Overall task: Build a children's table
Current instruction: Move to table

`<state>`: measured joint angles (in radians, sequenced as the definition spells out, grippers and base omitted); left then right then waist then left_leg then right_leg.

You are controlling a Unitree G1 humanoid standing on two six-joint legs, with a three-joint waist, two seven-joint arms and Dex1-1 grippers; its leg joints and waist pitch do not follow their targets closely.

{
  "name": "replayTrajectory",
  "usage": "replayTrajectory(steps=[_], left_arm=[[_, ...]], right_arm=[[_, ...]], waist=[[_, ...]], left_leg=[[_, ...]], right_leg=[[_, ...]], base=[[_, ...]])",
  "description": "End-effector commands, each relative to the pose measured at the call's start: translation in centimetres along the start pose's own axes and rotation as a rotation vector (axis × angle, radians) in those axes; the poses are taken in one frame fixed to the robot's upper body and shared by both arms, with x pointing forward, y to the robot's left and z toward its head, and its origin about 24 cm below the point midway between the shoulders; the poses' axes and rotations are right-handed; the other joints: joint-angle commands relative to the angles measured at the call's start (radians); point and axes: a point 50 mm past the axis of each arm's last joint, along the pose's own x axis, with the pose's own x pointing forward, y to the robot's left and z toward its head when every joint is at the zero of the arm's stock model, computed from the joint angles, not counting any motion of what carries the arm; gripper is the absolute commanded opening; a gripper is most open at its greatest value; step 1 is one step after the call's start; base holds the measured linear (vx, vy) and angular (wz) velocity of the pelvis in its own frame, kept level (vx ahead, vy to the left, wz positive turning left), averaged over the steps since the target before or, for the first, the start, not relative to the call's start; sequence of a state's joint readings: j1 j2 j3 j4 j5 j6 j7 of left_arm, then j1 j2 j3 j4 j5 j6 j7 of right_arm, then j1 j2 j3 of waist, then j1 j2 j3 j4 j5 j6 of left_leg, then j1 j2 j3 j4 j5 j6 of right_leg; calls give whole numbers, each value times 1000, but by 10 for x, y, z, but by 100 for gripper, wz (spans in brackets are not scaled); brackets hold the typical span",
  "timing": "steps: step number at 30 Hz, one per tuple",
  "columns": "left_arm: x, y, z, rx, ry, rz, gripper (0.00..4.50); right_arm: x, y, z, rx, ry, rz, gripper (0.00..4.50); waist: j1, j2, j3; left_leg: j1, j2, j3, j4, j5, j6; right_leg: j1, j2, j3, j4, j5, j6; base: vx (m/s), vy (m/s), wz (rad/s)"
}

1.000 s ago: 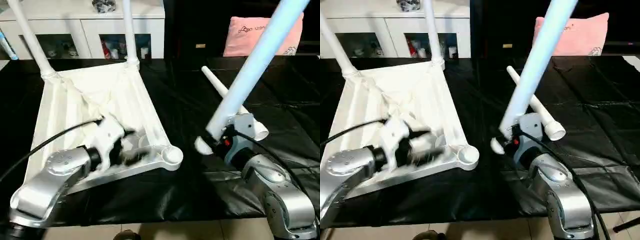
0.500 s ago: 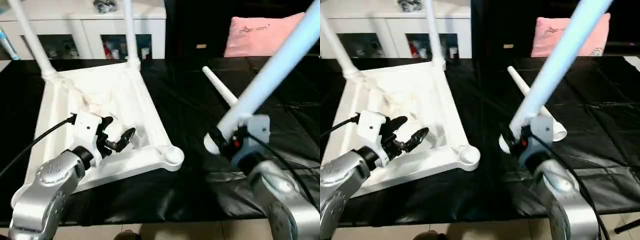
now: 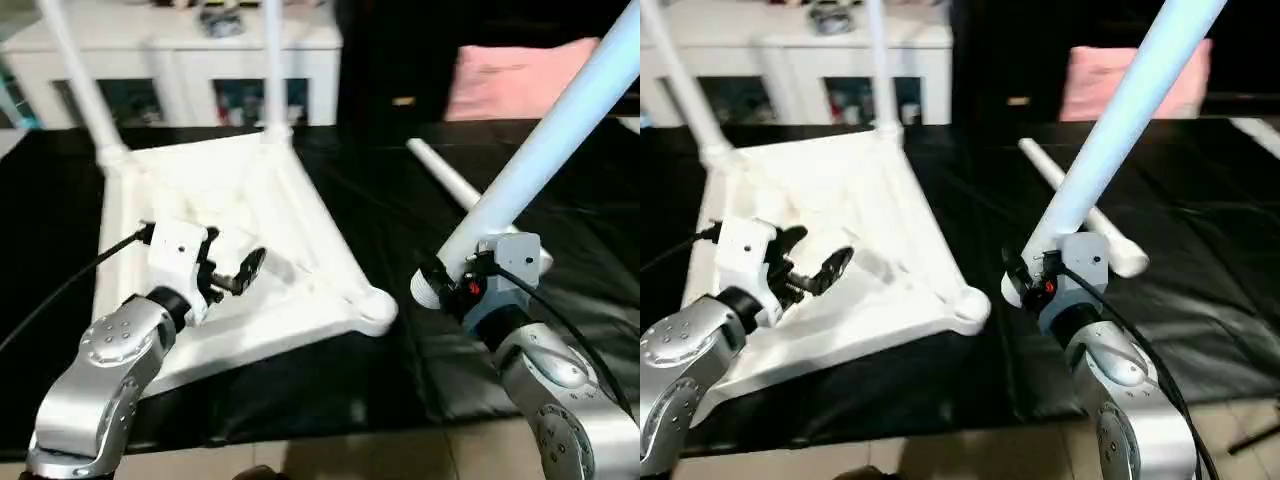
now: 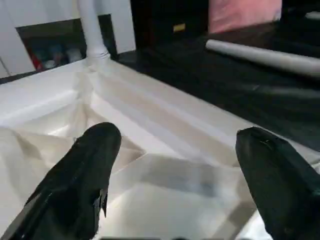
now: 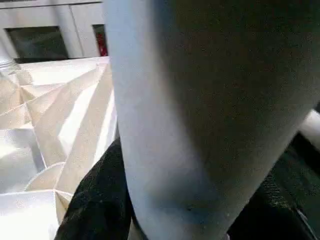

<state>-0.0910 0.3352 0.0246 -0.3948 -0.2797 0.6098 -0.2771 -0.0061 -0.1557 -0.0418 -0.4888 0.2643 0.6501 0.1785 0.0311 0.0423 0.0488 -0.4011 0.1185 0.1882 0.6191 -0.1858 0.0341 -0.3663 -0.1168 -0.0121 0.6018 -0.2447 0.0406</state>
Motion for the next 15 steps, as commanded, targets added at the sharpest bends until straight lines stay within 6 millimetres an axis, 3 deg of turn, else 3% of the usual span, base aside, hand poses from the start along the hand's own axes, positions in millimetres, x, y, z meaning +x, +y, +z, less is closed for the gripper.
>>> replayTrajectory(steps=[1,4,8,9,10,11,12,13,14,15], left_arm=[[1,2,2,-6,3,11,414],[2,2,2,2,7,14,414],[2,2,2,-7,8,18,414],[2,2,2,-9,11,22,414],[2,2,1,-5,15,24,414],[2,2,1,-5,15,25,414],[2,3,1,-4,21,31,414],[2,3,1,-6,23,37,414],[2,3,0,-9,24,43,414],[2,4,0,-10,24,47,414]], right_arm=[[1,-5,0,-5,11,-22,193],[0,-5,-1,6,18,-13,193],[-1,-5,-1,14,23,-1,193],[-1,-4,-2,15,29,10,193],[-1,-4,-2,15,33,18,193],[-1,-4,-2,15,34,18,193],[-1,-3,-3,15,38,24,193],[-1,-3,-3,15,41,25,193],[-1,-4,-4,17,45,26,193],[-1,-4,-4,19,50,27,193]], waist=[[-7,-1,-37],[-12,3,-32],[-16,2,-24],[-18,4,-21],[-15,11,-20],[-7,18,-23],[45,21,-25],[68,-17,-51],[25,-79,-58],[27,-49,-29]], left_leg=[[51,78,-75,-129,-651,-214],[52,77,-85,-132,-710,-219],[62,73,-83,-137,-773,-215],[60,74,-79,-150,-813,-220],[43,79,-65,-187,-857,-225],[21,86,-50,-222,-881,-228],[-75,95,-1,-302,-933,-232],[0,72,51,-244,-651,-202],[93,49,5,-46,-445,-187],[72,16,-90,98,-63,-91]], right_leg=[[-18,-30,13,-92,-449,-33],[-16,-24,6,-96,-486,-30],[-22,-15,-7,-109,-552,-24],[-15,-2,-21,-105,-568,-20],[8,20,-43,-78,-524,-28],[33,35,-54,-33,-462,-39],[109,55,-71,140,-235,-51],[37,26,-7,84,-363,-33],[-59,-45,35,-41,-638,10],[-101,-109,118,-186,-1034,-31]], base=[[-52,-6,-9],[-17,-3,-3],[-39,-3,-6],[-55,-3,-8],[-55,-3,-8],[-71,-7,-2],[-122,-34,12],[-122,-34,12],[-82,-116,20],[-12,-100,7]])
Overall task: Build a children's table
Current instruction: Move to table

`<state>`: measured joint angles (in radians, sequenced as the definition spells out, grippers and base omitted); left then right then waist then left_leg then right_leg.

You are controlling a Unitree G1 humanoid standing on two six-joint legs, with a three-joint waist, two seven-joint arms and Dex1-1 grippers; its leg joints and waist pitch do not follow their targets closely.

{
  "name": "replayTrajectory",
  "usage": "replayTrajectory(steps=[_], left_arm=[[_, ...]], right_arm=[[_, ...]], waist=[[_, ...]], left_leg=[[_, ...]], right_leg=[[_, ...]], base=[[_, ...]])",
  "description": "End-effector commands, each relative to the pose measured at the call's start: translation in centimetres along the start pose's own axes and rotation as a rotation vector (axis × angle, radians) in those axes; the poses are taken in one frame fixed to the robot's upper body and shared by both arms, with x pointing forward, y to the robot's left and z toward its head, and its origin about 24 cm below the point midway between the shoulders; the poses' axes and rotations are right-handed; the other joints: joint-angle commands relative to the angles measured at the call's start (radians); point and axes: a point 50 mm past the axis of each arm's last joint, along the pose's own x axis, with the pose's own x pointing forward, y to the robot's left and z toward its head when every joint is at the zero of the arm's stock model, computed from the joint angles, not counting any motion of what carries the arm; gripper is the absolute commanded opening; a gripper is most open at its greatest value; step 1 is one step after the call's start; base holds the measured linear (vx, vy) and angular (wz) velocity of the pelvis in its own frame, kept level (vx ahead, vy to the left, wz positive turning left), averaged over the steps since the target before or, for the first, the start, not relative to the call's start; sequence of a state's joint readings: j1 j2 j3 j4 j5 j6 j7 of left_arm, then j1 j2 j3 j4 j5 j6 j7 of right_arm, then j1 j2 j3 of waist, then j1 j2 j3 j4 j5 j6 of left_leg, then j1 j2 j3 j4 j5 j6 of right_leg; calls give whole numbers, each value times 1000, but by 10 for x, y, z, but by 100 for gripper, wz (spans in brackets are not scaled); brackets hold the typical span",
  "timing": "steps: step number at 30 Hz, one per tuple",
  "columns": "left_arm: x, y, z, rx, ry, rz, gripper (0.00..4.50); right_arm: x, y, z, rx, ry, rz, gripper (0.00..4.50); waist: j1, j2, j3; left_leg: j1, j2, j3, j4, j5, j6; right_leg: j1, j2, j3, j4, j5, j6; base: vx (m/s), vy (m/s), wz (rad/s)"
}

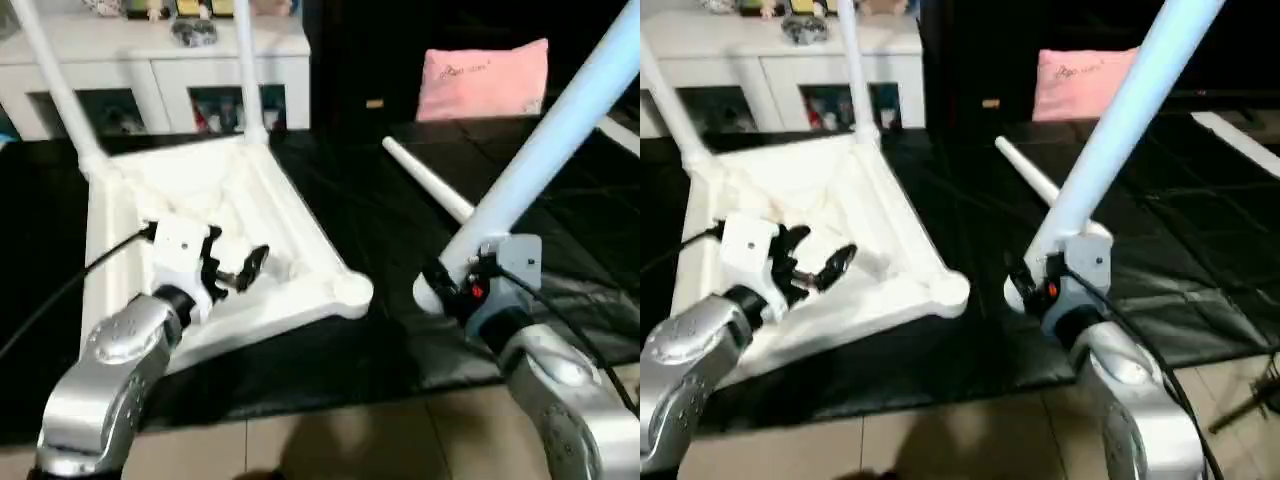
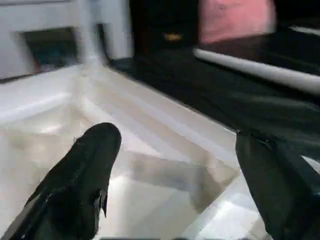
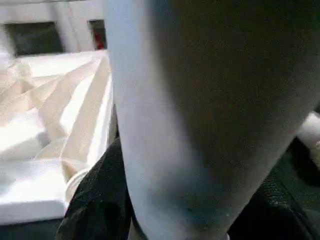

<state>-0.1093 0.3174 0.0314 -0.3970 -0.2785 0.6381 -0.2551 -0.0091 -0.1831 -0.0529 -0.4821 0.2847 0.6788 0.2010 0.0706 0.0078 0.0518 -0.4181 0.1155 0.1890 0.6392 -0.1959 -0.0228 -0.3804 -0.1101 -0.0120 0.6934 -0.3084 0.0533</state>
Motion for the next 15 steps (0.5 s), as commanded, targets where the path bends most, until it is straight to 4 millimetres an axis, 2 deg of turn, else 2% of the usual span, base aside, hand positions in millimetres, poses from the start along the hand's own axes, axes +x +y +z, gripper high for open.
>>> replayTrajectory(steps=[1,2,3,4,5,6,7,8,9,10,11,12,13,14,15], left_arm=[[-1,4,-2,7,21,26,414],[0,4,-2,7,20,26,414],[0,4,-2,8,20,26,414],[0,4,-2,8,23,27,414],[0,4,-2,8,23,27,414],[0,4,-3,9,26,29,414],[0,5,-4,13,32,34,414],[0,6,-5,13,38,43,414],[0,6,-5,13,38,43,414],[-1,6,-6,13,42,49,414],[0,8,-6,1,41,66,414],[0,8,-6,-4,40,71,414],[0,9,-6,-13,39,84,414],[0,10,-6,-15,35,93,414],[0,10,-6,-15,35,93,414]], right_arm=[[0,0,-3,25,23,8,193],[-1,0,-4,30,28,8,193],[-1,0,-4,33,29,8,193],[0,-1,-4,36,36,3,193],[0,-1,-4,36,36,3,193],[0,-2,-4,34,40,-2,193],[0,-4,-4,25,44,-14,193],[1,-5,-4,28,40,-22,193],[1,-5,-4,28,40,-22,193],[1,-6,-4,31,37,-26,193],[0,-7,-3,34,27,-33,193],[0,-7,-3,36,25,-34,193],[0,-8,-3,37,18,-34,193],[0,-8,-1,28,2,-35,193],[0,-8,-1,28,2,-35,193]], waist=[[-8,6,-14],[-7,19,-19],[-20,29,-30],[-28,58,-31],[-34,58,-30],[-42,61,-33],[-51,49,-31],[-51,46,-32],[-53,41,-31],[-53,30,-28],[-53,28,-27],[-55,22,-26],[-55,19,-27],[-56,14,-29],[-55,15,-31]], left_leg=[[24,29,-150,70,-35,-36],[51,48,-156,42,-119,-71],[81,83,-149,-71,-413,-146],[75,95,-165,-121,-624,-171],[75,92,-163,-128,-657,-167],[70,84,-157,-135,-647,-153],[55,77,-149,-140,-595,-138],[52,75,-145,-138,-565,-132],[50,72,-139,-137,-548,-126],[48,67,-125,-128,-512,-110],[50,65,-122,-125,-508,-105],[53,63,-118,-119,-493,-93],[55,62,-113,-115,-463,-81],[52,62,-112,-114,-442,-76],[48,62,-111,-115,-419,-71]], right_leg=[[4,-134,105,-226,-831,-119],[0,-115,66,-200,-724,-133],[-26,15,21,-127,-445,-132],[-4,25,15,-105,-232,-130],[2,18,14,-110,-165,-134],[21,4,10,-123,-98,-138],[36,-11,10,-137,-100,-132],[39,-18,13,-144,-122,-131],[37,-22,15,-153,-172,-126],[27,-33,24,-173,-331,-112],[22,-37,25,-180,-387,-105],[15,-41,26,-191,-480,-92],[10,-42,27,-198,-523,-84],[11,-43,27,-200,-526,-82],[14,-42,27,-198,-515,-82]], base=[[-12,-100,7],[0,0,0],[-75,32,4],[-75,32,4],[-76,17,5],[-51,36,-3],[-51,36,-3],[0,0,0],[0,0,0],[0,0,0],[0,0,0],[0,0,0],[0,0,0],[0,0,0],[0,0,0]])
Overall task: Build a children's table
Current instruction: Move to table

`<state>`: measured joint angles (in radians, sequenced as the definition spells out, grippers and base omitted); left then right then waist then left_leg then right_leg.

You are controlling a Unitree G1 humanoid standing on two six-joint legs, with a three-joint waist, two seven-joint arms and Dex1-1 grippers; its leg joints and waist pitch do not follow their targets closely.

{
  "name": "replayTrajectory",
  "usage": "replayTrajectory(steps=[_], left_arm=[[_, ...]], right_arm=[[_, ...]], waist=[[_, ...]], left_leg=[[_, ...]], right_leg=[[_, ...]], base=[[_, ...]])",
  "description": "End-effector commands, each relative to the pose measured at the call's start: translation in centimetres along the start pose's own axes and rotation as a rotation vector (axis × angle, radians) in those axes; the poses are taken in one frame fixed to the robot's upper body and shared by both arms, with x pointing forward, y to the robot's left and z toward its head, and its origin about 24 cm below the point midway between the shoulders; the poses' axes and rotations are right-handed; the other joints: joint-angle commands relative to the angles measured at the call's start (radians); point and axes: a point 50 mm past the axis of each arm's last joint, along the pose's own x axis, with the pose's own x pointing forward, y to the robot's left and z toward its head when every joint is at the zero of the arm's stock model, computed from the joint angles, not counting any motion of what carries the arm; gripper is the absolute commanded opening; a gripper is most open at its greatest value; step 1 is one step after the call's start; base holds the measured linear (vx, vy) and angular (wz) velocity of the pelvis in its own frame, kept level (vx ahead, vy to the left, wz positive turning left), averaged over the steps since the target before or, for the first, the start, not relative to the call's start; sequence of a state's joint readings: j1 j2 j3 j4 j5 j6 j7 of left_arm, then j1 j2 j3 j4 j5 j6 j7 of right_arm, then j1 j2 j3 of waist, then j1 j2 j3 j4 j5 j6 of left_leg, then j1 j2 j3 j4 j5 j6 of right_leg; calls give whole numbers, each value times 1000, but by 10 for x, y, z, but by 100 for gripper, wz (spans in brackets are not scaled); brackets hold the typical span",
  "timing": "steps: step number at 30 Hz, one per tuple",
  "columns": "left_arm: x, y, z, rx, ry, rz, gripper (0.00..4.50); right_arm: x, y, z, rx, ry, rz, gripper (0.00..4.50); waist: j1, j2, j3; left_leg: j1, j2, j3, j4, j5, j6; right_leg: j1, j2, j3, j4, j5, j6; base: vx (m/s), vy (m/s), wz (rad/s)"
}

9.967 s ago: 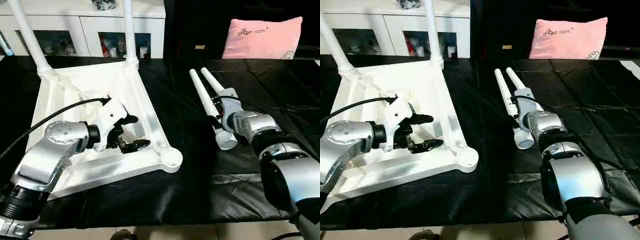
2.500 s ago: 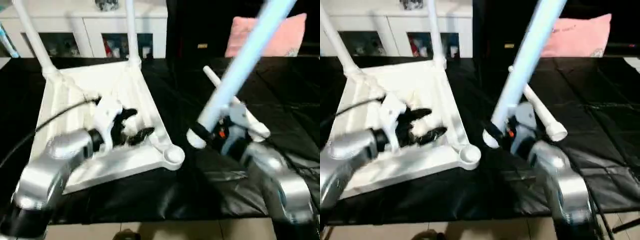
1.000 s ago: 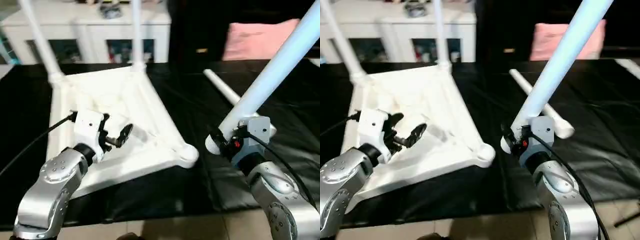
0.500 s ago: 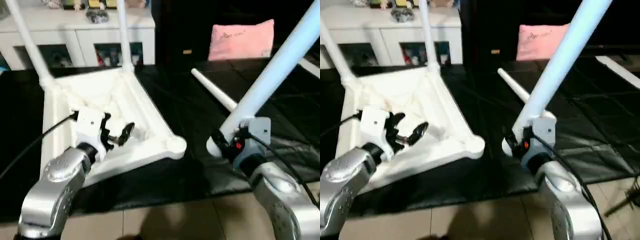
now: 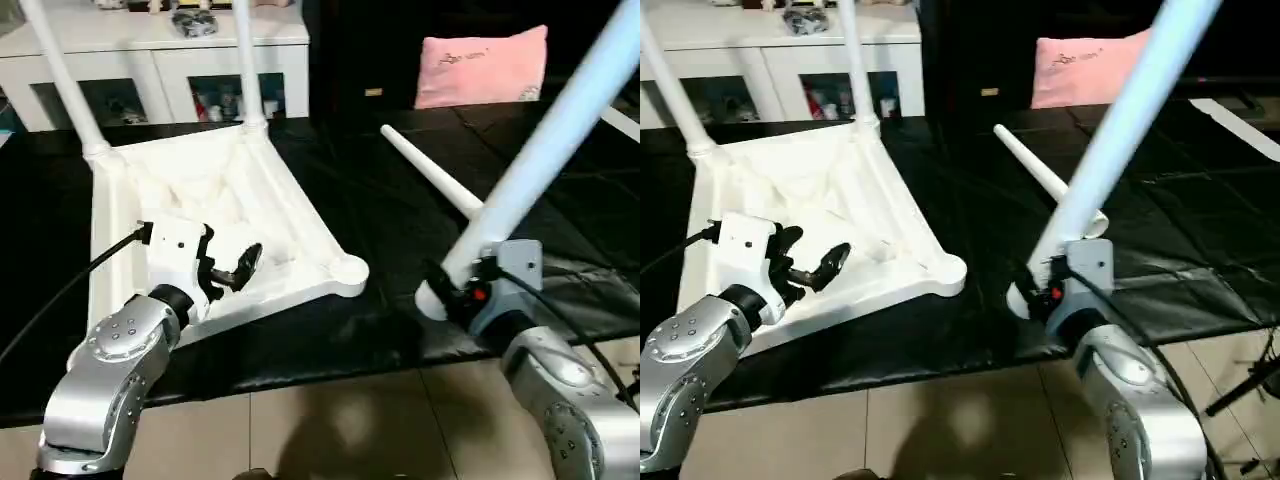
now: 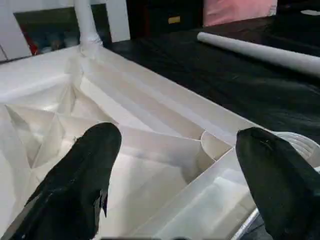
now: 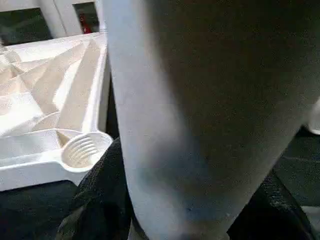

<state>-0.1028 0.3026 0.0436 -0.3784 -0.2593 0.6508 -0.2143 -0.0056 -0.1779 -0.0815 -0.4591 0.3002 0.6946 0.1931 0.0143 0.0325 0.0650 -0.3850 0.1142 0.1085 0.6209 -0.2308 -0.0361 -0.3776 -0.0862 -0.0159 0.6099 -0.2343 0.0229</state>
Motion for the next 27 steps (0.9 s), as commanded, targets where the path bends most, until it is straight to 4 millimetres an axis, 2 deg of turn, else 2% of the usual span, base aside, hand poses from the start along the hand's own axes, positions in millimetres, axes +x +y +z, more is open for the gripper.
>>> replayTrajectory(steps=[1,2,3,4,5,7,9,10,12,13,14,16,18,19,20,21,22,23,24,25,26,27], left_arm=[[1,5,1,-5,2,33,414],[1,6,-1,-6,3,43,414],[1,6,-1,-6,3,43,414],[1,7,-3,-6,6,49,414],[1,7,-4,-6,8,52,414],[0,6,-5,-11,8,65,414],[-1,6,-5,-11,7,66,414],[-1,6,-4,-16,1,70,414],[-1,5,-4,-18,-4,72,414],[-1,5,-3,-13,-7,77,414],[-1,6,-3,-13,-9,81,414],[-2,6,-2,-15,-11,91,414],[-2,7,-2,-18,-12,97,414],[-2,7,-2,-21,-12,101,414],[-2,8,-2,-22,-12,103,414],[-2,8,-1,-25,-15,103,414],[-2,7,-1,-25,-16,103,414],[-2,7,0,-24,-17,101,414],[-1,7,1,-20,-19,95,414],[-1,6,1,-16,-20,91,414],[-1,6,1,-16,-20,91,414],[0,5,2,-9,-20,82,414]], right_arm=[[0,-2,6,-21,-39,-9,193],[1,-3,6,-33,-40,-5,193],[1,-3,6,-33,-40,-5,193],[1,-3,6,-35,-36,1,193],[1,-3,5,-35,-34,4,193],[1,-4,6,-38,-38,10,193],[1,-4,5,-38,-38,11,193],[2,-4,5,-40,-38,12,193],[2,-4,5,-41,-39,13,193],[3,-4,5,-43,-38,19,193],[3,-4,5,-44,-38,22,193],[3,-4,5,-45,-36,28,193],[3,-3,5,-71,-33,39,193],[4,-2,5,-91,-30,48,193],[3,-1,5,-93,-23,61,193],[3,1,4,-109,-14,71,193],[3,2,3,-118,-11,78,193],[3,2,3,-122,-11,80,193],[3,2,2,-106,-12,74,193],[2,2,2,-91,-13,68,193],[2,2,2,-91,-13,68,193],[2,1,3,-92,-23,68,193]], waist=[[2,-10,-48],[2,-16,-47],[3,-13,-45],[2,-17,-44],[3,-15,-44],[3,-23,-45],[5,-19,-48],[5,-25,-48],[8,-24,-48],[9,-24,-51],[10,-26,-52],[17,-27,-58],[20,-29,-61],[21,-29,-64],[22,-29,-65],[32,-17,-64],[19,-19,-66],[23,-5,-67],[20,-3,-64],[21,6,-57],[21,6,-54],[24,11,-49]], left_leg=[[6,68,-26,-102,-325,-47],[4,72,-20,-105,-308,-43],[5,74,-19,-106,-310,-43],[6,75,-16,-107,-314,-44],[9,76,-13,-106,-319,-45],[9,78,-8,-107,-305,-44],[11,81,-5,-107,-286,-43],[9,81,-3,-108,-278,-40],[13,84,0,-111,-319,-41],[15,84,1,-111,-344,-52],[13,85,2,-111,-336,-51],[14,87,8,-108,-278,-44],[17,87,14,-104,-255,-35],[14,87,15,-102,-222,-31],[15,86,17,-101,-227,-29],[-36,52,-26,-114,-230,79],[-41,44,-42,-99,-244,151],[-40,43,-44,-98,-260,162],[-42,38,-47,-95,-286,167],[-30,34,-47,-96,-321,165],[-23,33,-46,-96,-346,163],[-21,32,-45,-97,-331,166]], right_leg=[[14,-60,29,-106,-513,-61],[12,-55,28,-103,-464,-72],[11,-54,27,-100,-453,-78],[10,-53,27,-101,-450,-81],[9,-52,28,-99,-443,-87],[11,-52,29,-96,-411,-95],[11,-50,30,-92,-364,-106],[13,-49,30,-91,-346,-108],[9,-47,29,-88,-341,-112],[7,-46,29,-86,-337,-110],[9,-45,30,-86,-316,-109],[12,-41,30,-77,-209,-113],[10,-39,31,-77,-175,-121],[14,-39,31,-72,-130,-131],[18,-39,29,-71,-130,-132],[66,-66,-31,-74,-140,-136],[78,-83,-49,-85,-178,-152],[91,-85,-63,-94,-244,-157],[108,-86,-80,-115,-363,-159],[120,-78,-97,-132,-443,-172],[126,-75,-105,-140,-479,-180],[144,-72,-112,-149,-485,-188]], base=[[0,0,0],[0,0,0],[0,0,0],[0,0,0],[0,0,0],[0,0,0],[0,0,0],[0,0,0],[0,0,0],[0,0,0],[0,0,0],[54,5,-2],[63,-7,3],[67,-12,4],[72,-18,3],[61,-25,25],[61,-25,25],[58,-29,48],[77,-36,51],[77,-36,51],[96,-36,61],[113,-18,71]])
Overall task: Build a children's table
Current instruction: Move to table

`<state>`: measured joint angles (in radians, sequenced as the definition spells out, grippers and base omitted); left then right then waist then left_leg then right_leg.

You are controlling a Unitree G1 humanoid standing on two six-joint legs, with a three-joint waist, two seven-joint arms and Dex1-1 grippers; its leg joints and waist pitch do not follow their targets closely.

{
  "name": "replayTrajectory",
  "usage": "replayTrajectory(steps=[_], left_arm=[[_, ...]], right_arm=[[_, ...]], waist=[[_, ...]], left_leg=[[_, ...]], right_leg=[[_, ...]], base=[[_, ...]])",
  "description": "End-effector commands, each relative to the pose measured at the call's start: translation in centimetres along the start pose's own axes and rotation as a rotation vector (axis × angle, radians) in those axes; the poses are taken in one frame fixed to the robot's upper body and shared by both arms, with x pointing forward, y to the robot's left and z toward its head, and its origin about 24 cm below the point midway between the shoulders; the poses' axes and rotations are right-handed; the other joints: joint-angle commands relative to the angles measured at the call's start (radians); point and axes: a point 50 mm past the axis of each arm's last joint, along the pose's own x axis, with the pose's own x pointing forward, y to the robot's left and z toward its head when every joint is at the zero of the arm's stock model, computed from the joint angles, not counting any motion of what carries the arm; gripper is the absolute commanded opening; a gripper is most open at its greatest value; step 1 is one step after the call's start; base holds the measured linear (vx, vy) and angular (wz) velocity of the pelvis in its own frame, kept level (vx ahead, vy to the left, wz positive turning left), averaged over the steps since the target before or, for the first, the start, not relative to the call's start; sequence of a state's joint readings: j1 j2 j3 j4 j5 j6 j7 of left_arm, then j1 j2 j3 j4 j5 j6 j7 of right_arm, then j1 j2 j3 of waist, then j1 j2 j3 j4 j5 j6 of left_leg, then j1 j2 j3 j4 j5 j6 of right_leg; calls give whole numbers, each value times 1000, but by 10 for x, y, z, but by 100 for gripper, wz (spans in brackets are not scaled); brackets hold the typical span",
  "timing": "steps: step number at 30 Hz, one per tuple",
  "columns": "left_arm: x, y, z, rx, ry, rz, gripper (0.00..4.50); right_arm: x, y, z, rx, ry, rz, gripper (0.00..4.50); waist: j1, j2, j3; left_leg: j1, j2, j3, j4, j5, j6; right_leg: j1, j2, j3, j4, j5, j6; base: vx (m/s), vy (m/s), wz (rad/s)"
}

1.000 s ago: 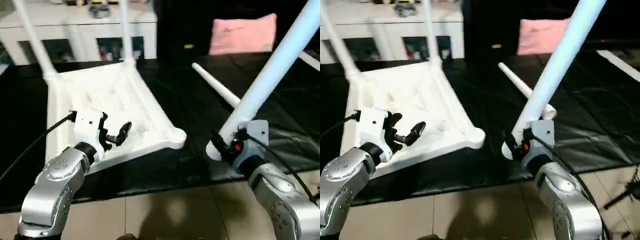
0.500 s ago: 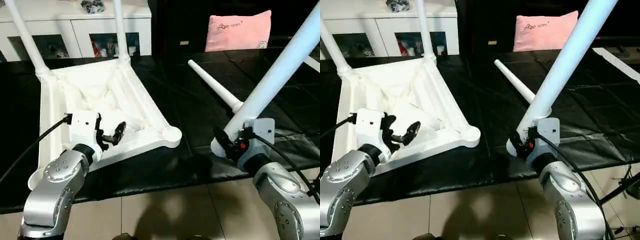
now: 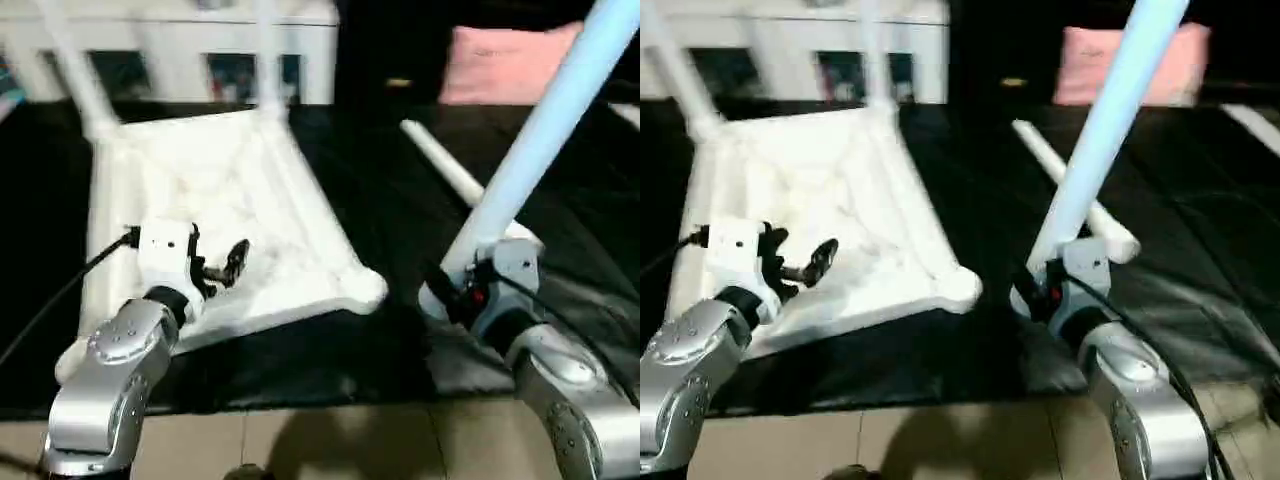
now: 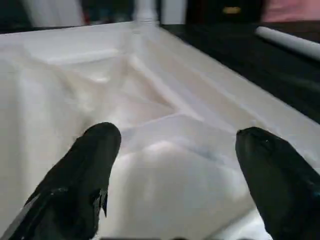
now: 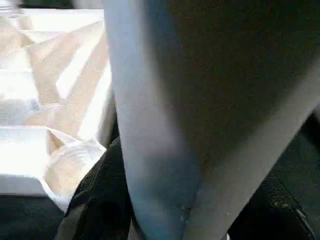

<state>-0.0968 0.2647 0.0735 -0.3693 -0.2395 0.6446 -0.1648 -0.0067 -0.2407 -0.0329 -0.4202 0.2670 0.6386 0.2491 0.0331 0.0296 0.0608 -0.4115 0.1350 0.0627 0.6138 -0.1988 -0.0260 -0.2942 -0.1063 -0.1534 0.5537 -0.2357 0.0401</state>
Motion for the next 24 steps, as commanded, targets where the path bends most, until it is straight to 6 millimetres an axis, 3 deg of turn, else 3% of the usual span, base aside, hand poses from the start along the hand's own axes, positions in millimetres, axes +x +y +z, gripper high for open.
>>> replayTrajectory(steps=[1,2,3,4,5,6,7,8,9,10,11,12,13,14,15,16,17,18,19,20,21,22,23,24], left_arm=[[1,-1,5,22,-15,-5,414],[1,-1,5,22,-15,-5,414],[1,-2,5,24,-13,-12,414],[1,-2,4,24,-12,-18,414],[2,-3,4,26,-8,-23,414],[2,-3,4,29,-5,-27,414],[2,-4,4,28,-10,-37,414],[3,-6,4,36,-6,-52,414],[3,-7,4,40,-3,-58,414],[4,-8,3,58,6,-77,414],[4,-9,3,61,7,-82,414],[4,-10,3,67,9,-95,414],[3,-13,3,66,5,-137,414],[3,-13,3,66,5,-140,414],[3,-15,3,66,4,-171,414],[3,-18,3,79,7,-218,414],[3,-20,3,89,11,-244,414],[3,-22,3,95,15,-276,414],[3,-23,3,99,22,-313,414],[4,-25,3,87,40,-350,414],[5,-26,3,79,53,-374,414],[8,-27,3,60,78,-444,443],[8,-27,3,60,78,-444,443],[10,-30,3,97,105,-533,450]], right_arm=[[-1,1,7,22,-50,4,193],[-1,1,7,22,-50,4,193],[-1,-1,7,43,-57,-13,193],[-2,-2,7,45,-58,-20,193],[-2,-3,7,45,-57,-24,193],[-2,-3,7,44,-57,-25,193],[-2,-3,7,43,-57,-26,193],[-2,-3,7,43,-58,-27,193],[-2,-3,7,43,-58,-27,193],[-2,-4,7,39,-57,-31,193],[-2,-4,7,39,-57,-32,193],[-2,-4,6,37,-57,-34,193],[-2,-5,6,36,-57,-39,193],[-2,-5,6,36,-57,-40,193],[-2,-5,6,33,-57,-43,193],[-2,-5,6,30,-57,-45,193],[-2,-5,6,28,-56,-45,193],[-2,-5,6,25,-56,-46,193],[-2,-5,6,24,-56,-47,193],[-2,-6,6,23,-56,-48,193],[-2,-6,6,23,-56,-48,193],[-2,-7,6,19,-56,-53,193],[-2,-7,6,19,-56,-53,193],[-2,-9,6,15,-55,-59,193]], waist=[[-7,18,-47],[-8,15,-44],[-22,36,-53],[-37,27,-46],[-37,26,-48],[-39,13,-46],[-22,-15,-53],[-3,-28,-58],[14,-24,-71],[26,-16,-95],[26,-9,-104],[23,4,-114],[12,14,-126],[2,15,-117],[2,15,-117],[20,-4,-95],[25,-13,-104],[40,3,-93],[31,5,-73],[31,12,-67],[28,13,-60],[18,16,-42],[17,12,-38],[20,15,-35]], left_leg=[[44,34,-1,-93,-359,146],[56,40,-11,-101,-359,155],[139,81,-21,-111,-361,161],[175,115,-53,-129,-437,162],[187,119,-66,-129,-396,197],[185,108,-74,-118,-259,310],[110,50,-18,-70,-27,374],[44,-6,24,-26,48,358],[4,-14,30,-3,117,333],[-38,-7,23,1,317,212],[-19,-6,20,2,408,169],[35,2,2,24,597,125],[105,41,-37,47,811,174],[115,70,-69,44,930,222],[115,70,-69,44,930,222],[42,31,-9,22,583,120],[26,15,7,13,468,81],[34,27,13,-11,273,15],[38,42,9,-42,64,-53],[46,47,7,-53,-34,-81],[57,53,7,-63,-135,-101],[68,58,15,-91,-334,-127],[70,57,19,-94,-370,-124],[80,58,27,-98,-411,-122]], right_leg=[[51,-30,28,-83,-454,-216],[46,-15,28,-74,-416,-227],[2,10,44,-38,-305,-241],[-31,22,60,14,-217,-227],[-44,24,68,38,-159,-199],[-54,13,89,51,-78,-136],[4,-27,131,9,111,-113],[59,-42,158,-5,235,-99],[91,-53,172,-3,332,-110],[111,-24,160,78,814,-65],[100,11,143,104,957,-35],[59,60,124,134,1059,34],[-10,54,144,153,961,108],[-58,7,167,133,744,119],[-58,7,167,133,744,119],[-14,-15,180,84,617,33],[24,6,176,92,678,43],[8,0,164,74,672,27],[7,-6,158,59,493,0],[3,-7,153,49,369,-19],[-4,-6,153,39,224,-40],[-11,-9,163,11,-134,-119],[-12,-13,167,-1,-242,-135],[-22,-23,175,-19,-398,-148]], base=[[113,-18,71],[138,-19,66],[172,-33,51],[172,-33,51],[166,-35,27],[140,-38,3],[140,-38,3],[120,-42,4],[112,-52,3],[112,-52,3],[107,-44,-3],[85,-49,0],[85,-49,0],[0,0,0],[0,0,0],[0,0,0],[-69,-2,-4],[-89,2,-2],[-89,2,-2],[-123,2,3],[-137,2,0],[-137,2,0],[-164,8,1],[-153,3,-1]])
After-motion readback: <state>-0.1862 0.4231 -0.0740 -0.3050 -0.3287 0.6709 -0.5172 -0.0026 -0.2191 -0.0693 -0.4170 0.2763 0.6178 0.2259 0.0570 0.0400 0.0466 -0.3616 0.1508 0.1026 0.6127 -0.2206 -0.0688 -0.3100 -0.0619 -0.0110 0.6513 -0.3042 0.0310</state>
